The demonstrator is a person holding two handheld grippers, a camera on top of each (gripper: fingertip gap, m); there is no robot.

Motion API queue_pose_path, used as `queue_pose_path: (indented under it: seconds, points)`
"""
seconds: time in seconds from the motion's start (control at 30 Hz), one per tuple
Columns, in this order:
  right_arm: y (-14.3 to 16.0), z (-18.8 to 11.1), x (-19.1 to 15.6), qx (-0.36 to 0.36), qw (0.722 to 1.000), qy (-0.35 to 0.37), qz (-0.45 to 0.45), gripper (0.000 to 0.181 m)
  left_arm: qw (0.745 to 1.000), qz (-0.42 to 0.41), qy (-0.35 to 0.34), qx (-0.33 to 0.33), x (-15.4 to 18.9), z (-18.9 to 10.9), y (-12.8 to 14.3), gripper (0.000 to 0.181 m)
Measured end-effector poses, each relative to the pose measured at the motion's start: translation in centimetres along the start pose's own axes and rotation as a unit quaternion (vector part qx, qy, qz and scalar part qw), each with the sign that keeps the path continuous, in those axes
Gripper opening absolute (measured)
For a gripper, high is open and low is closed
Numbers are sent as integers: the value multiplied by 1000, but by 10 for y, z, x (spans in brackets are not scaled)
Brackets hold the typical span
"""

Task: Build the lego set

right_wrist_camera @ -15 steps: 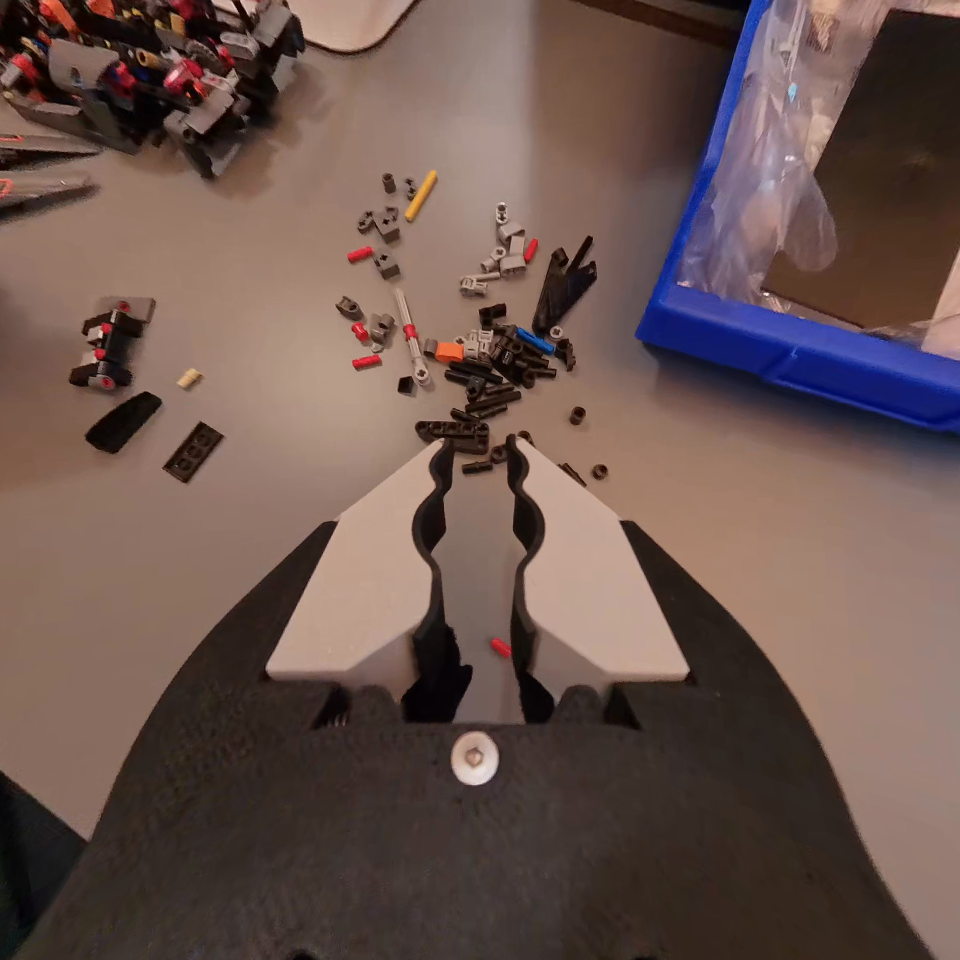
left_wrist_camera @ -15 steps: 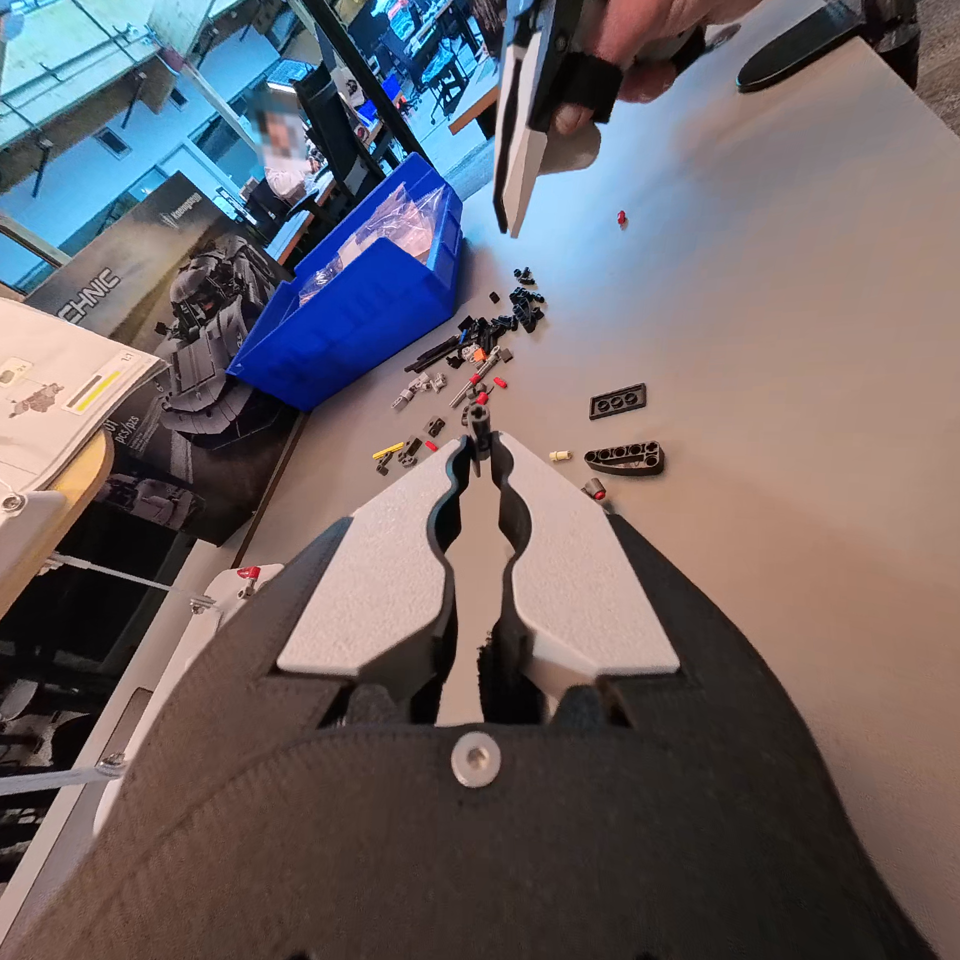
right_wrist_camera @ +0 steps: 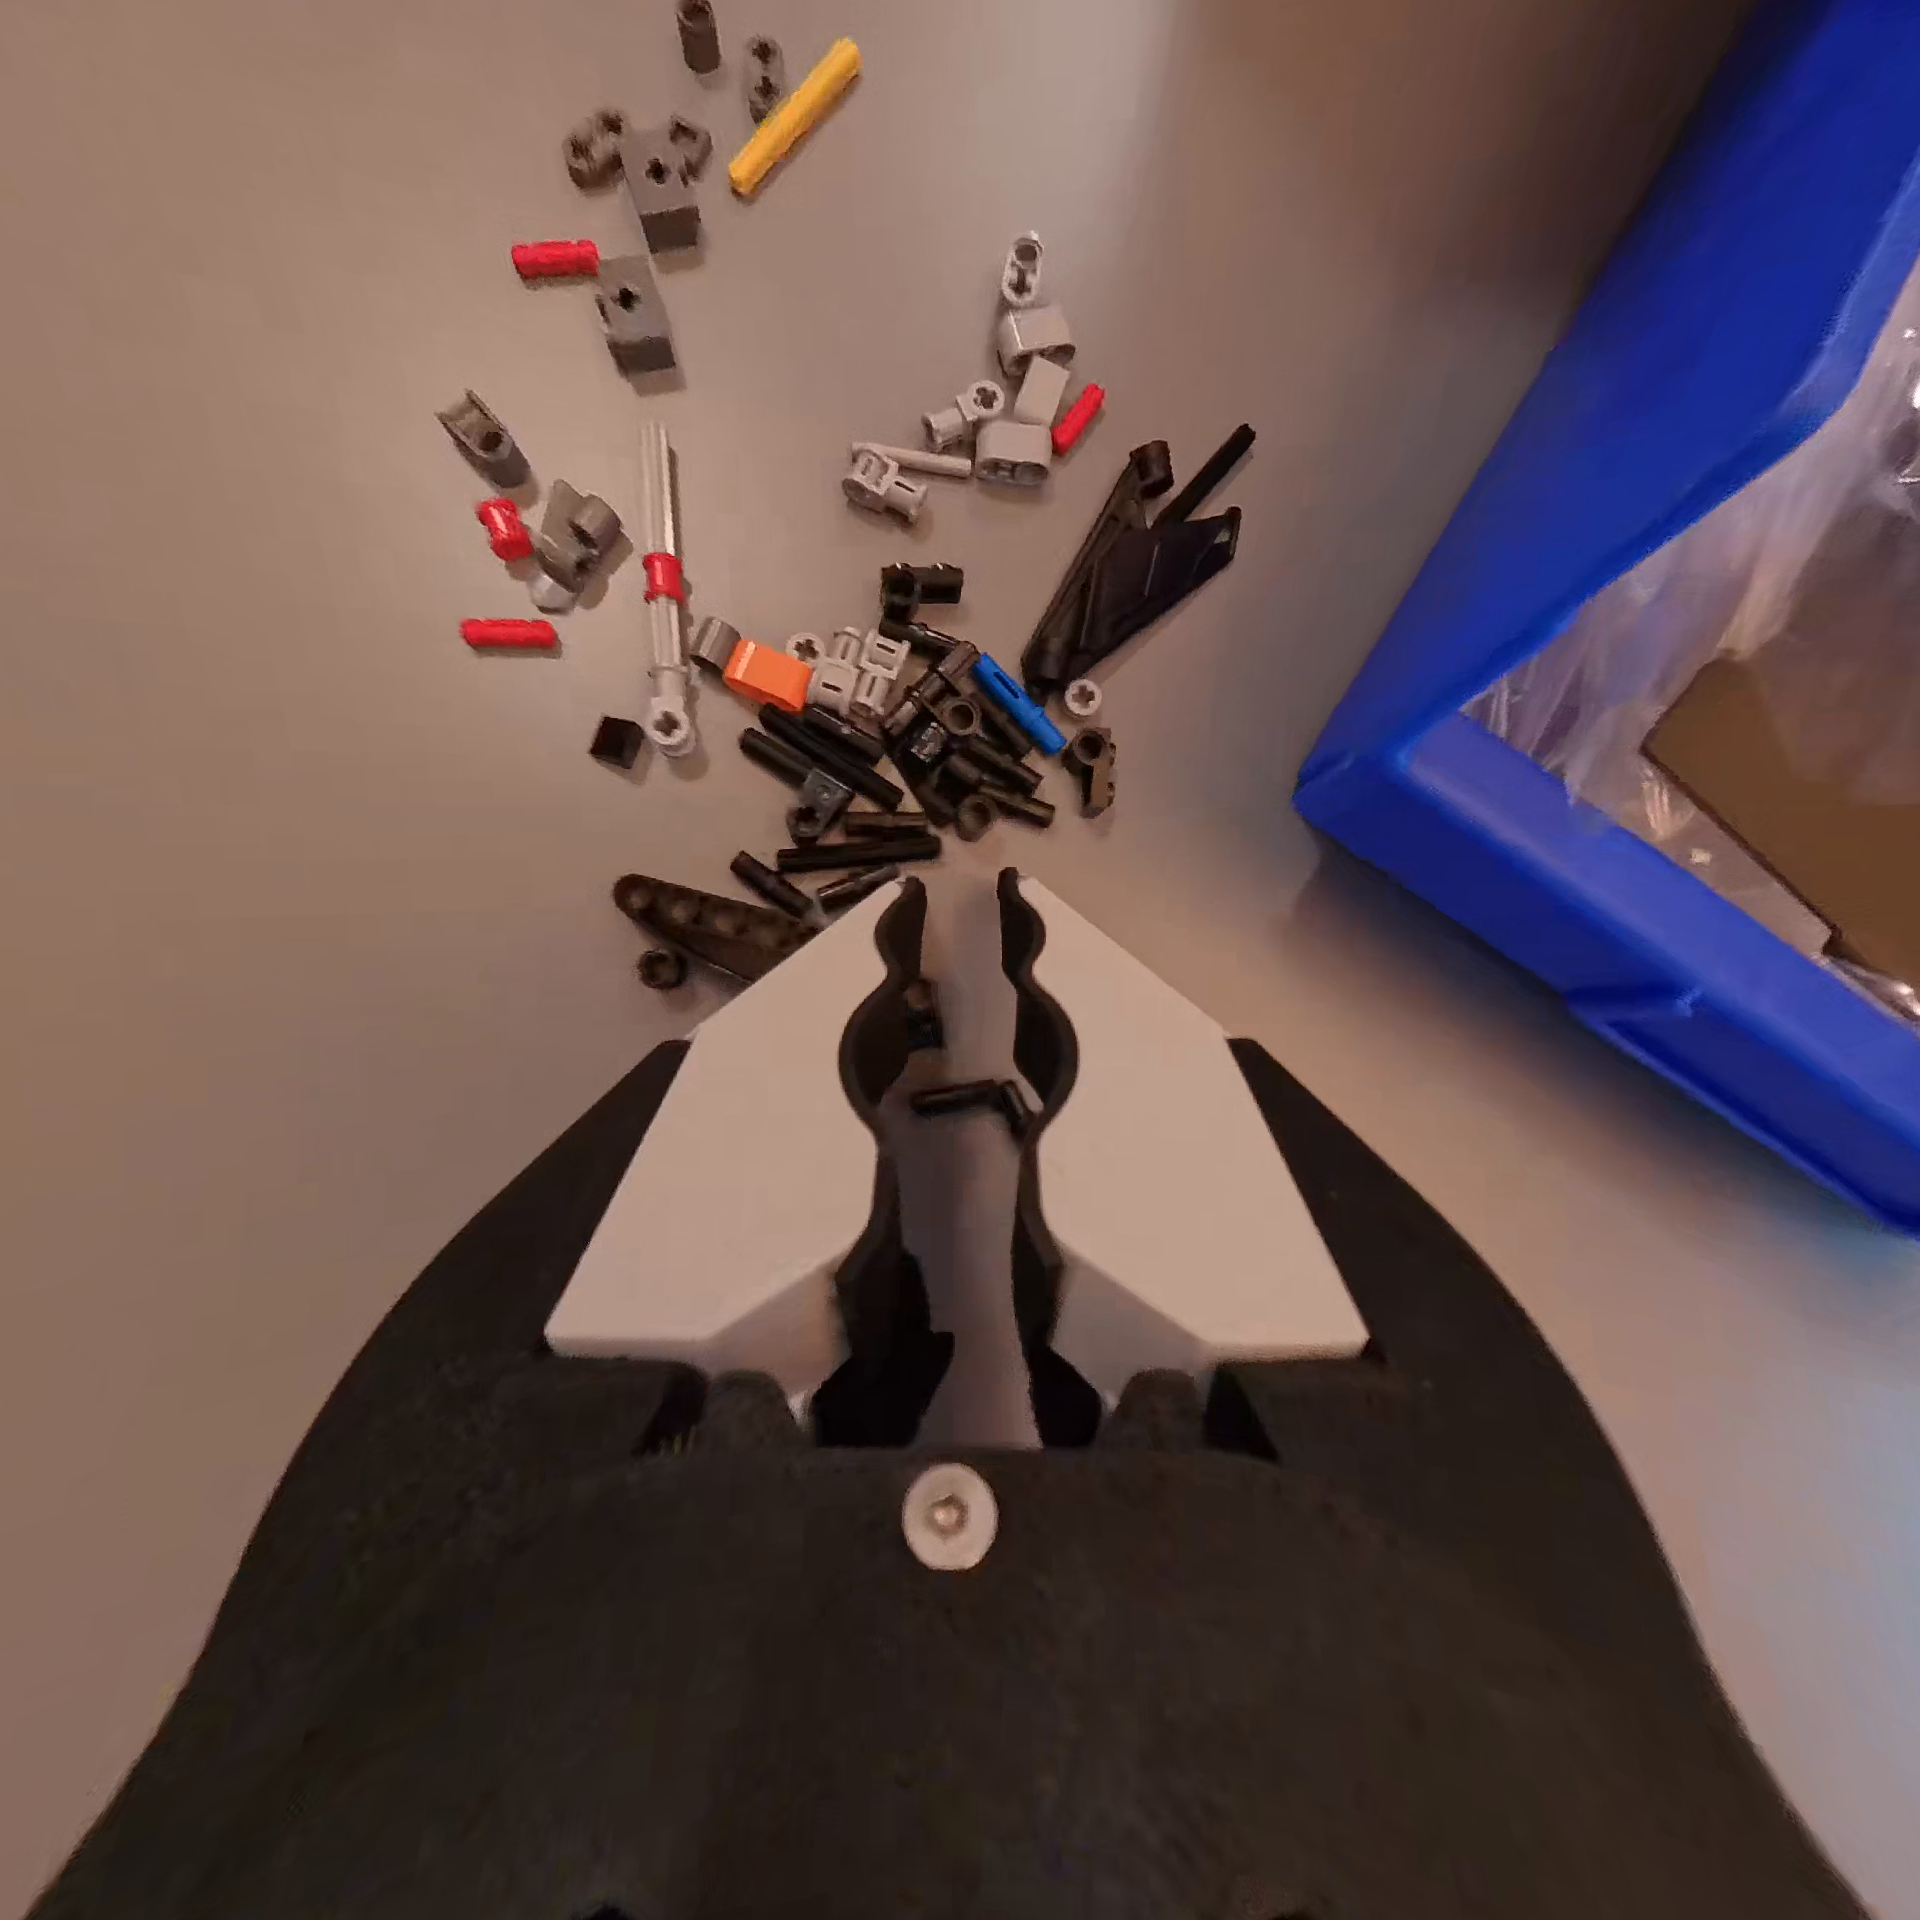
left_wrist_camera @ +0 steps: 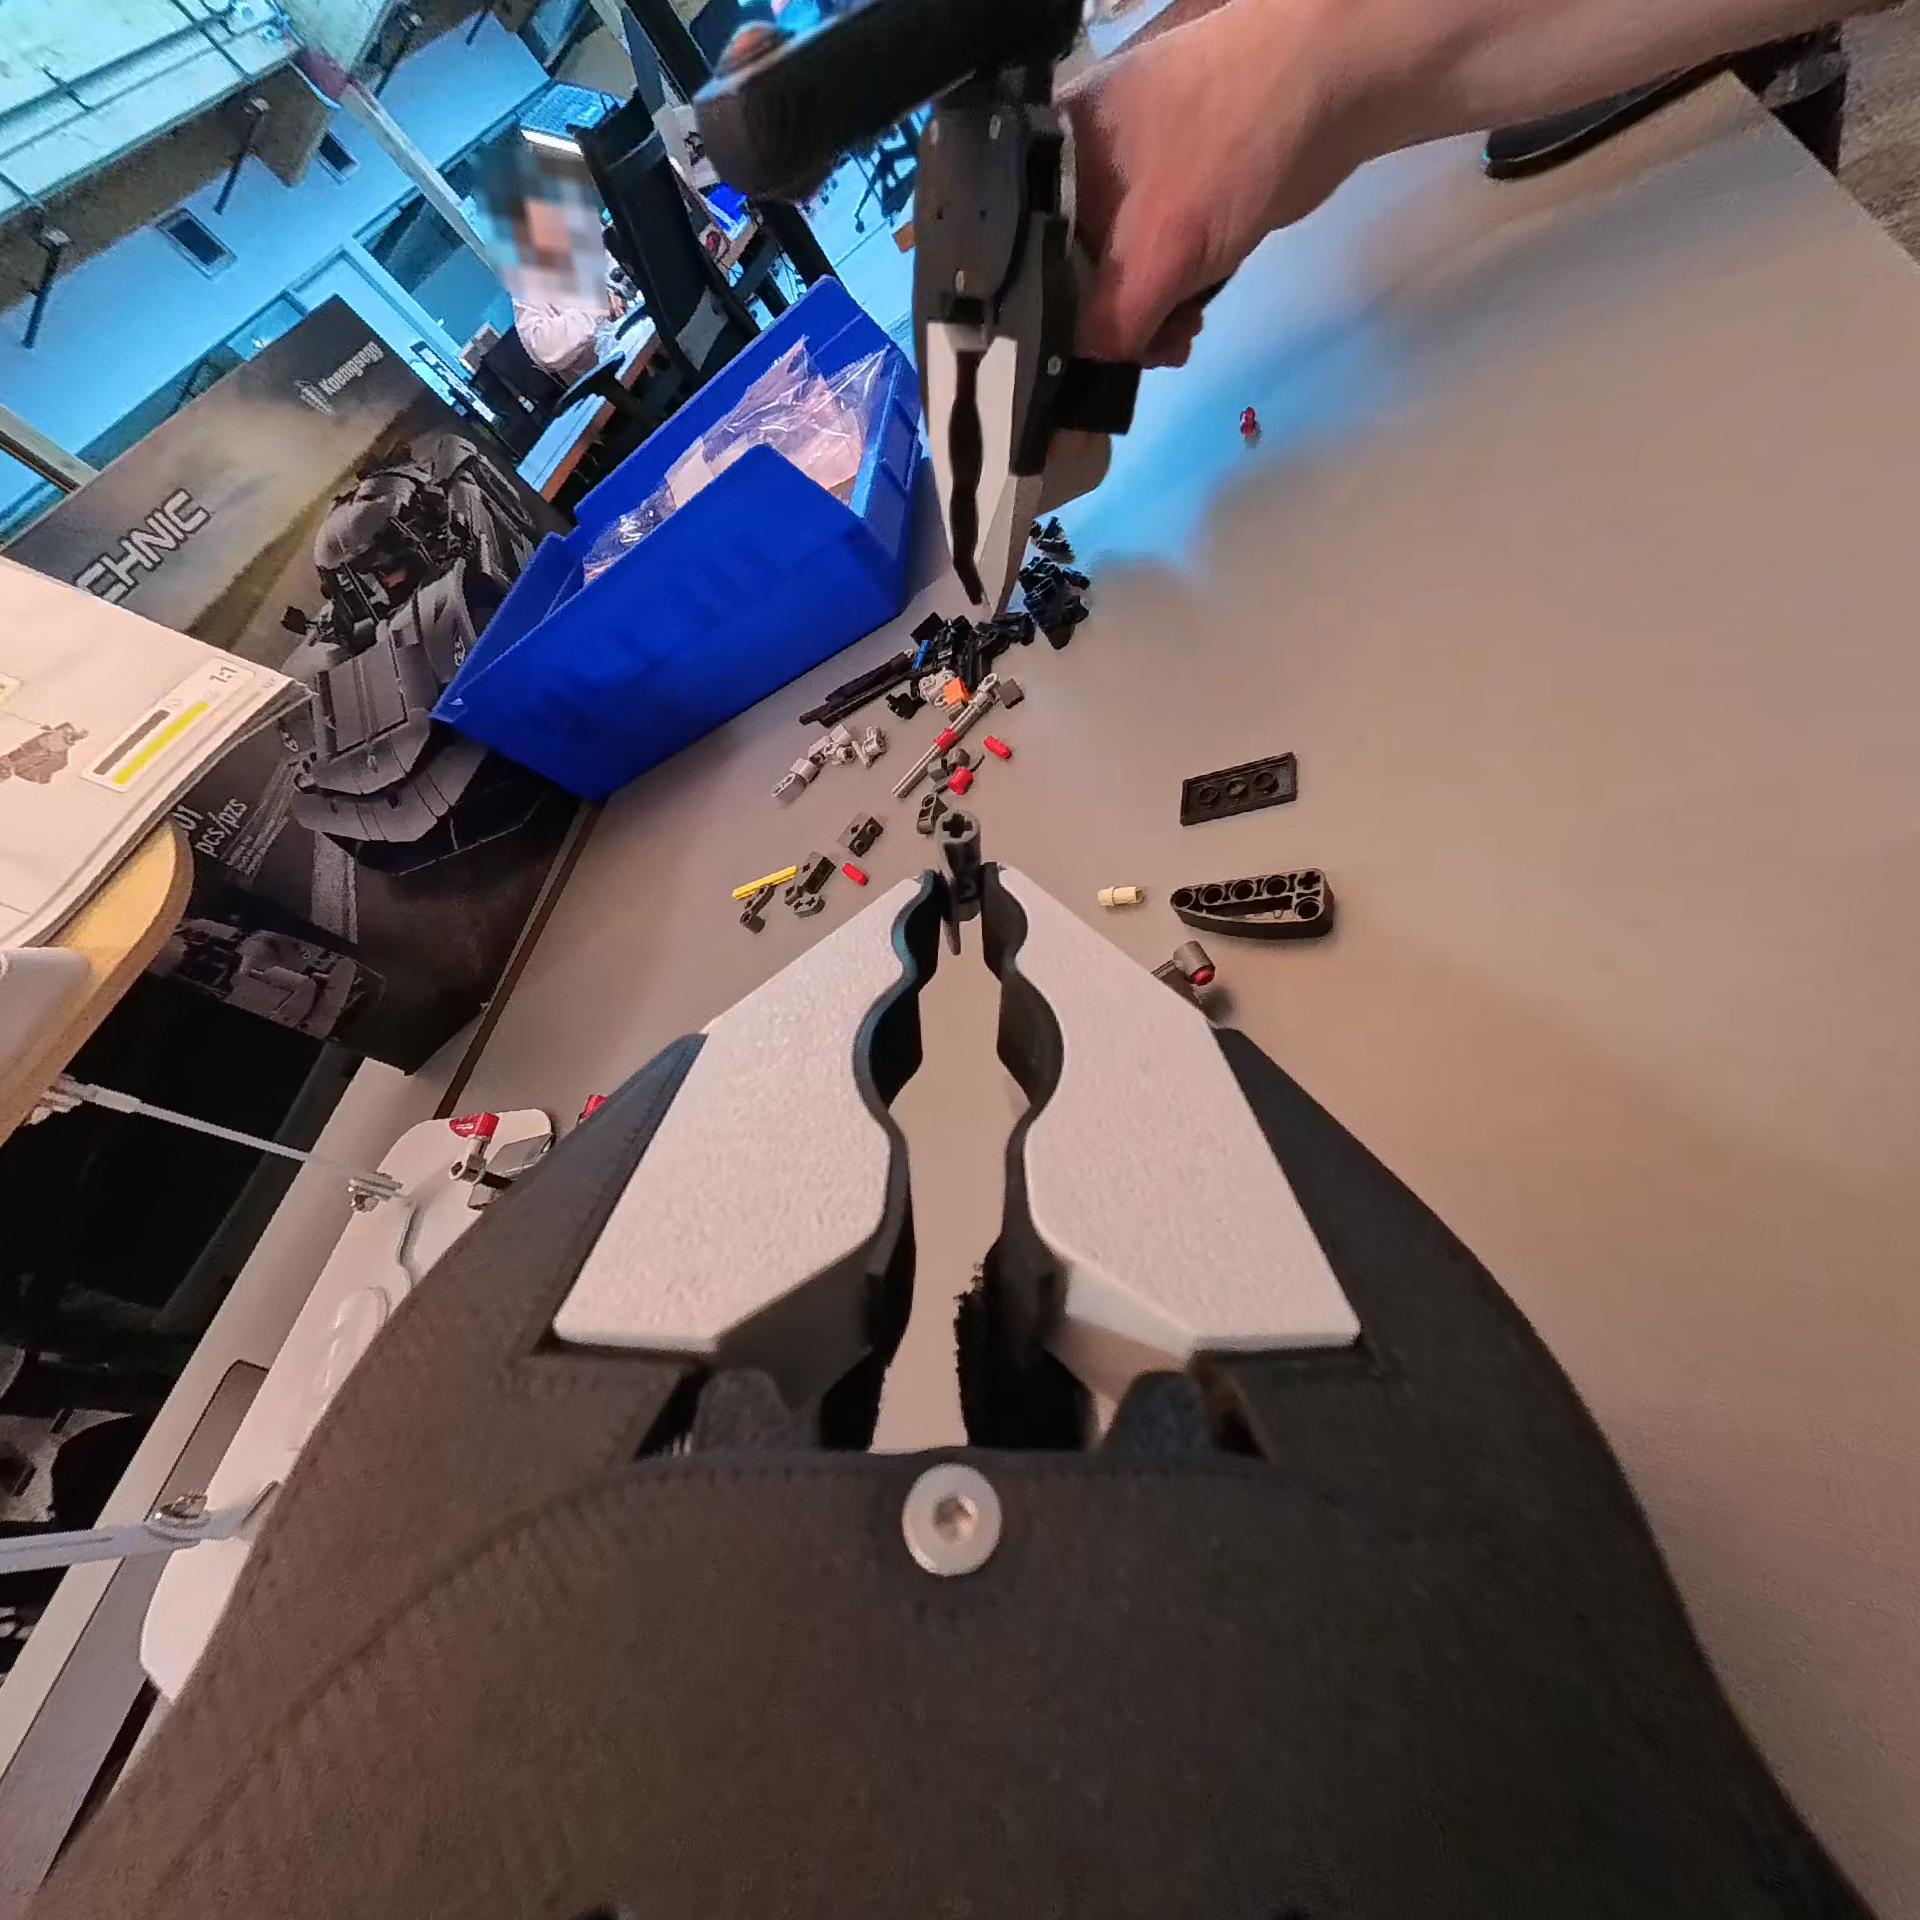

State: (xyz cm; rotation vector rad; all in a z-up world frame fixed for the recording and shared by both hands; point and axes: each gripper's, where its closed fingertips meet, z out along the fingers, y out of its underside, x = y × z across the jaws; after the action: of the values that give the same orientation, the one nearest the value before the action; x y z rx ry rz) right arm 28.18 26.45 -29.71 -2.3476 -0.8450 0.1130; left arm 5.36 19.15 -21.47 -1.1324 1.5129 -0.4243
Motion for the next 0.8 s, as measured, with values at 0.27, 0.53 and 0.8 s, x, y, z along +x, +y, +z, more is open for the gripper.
queue_pose_path:
  seconds: [0.27,0.53,0.8]
  points:
    - [-7,3,-18,-7,997,-48,-64,17,1000,-9,3,-4,0,2,4,5]
    - [-11,5,-26,-11,995,-77,-66,31,1000,-14,7,-7,0,3,7,5]
    - [-7,1,-47,-25,994,-97,-34,13,1000,-18,10,-8,1,4,8,5]
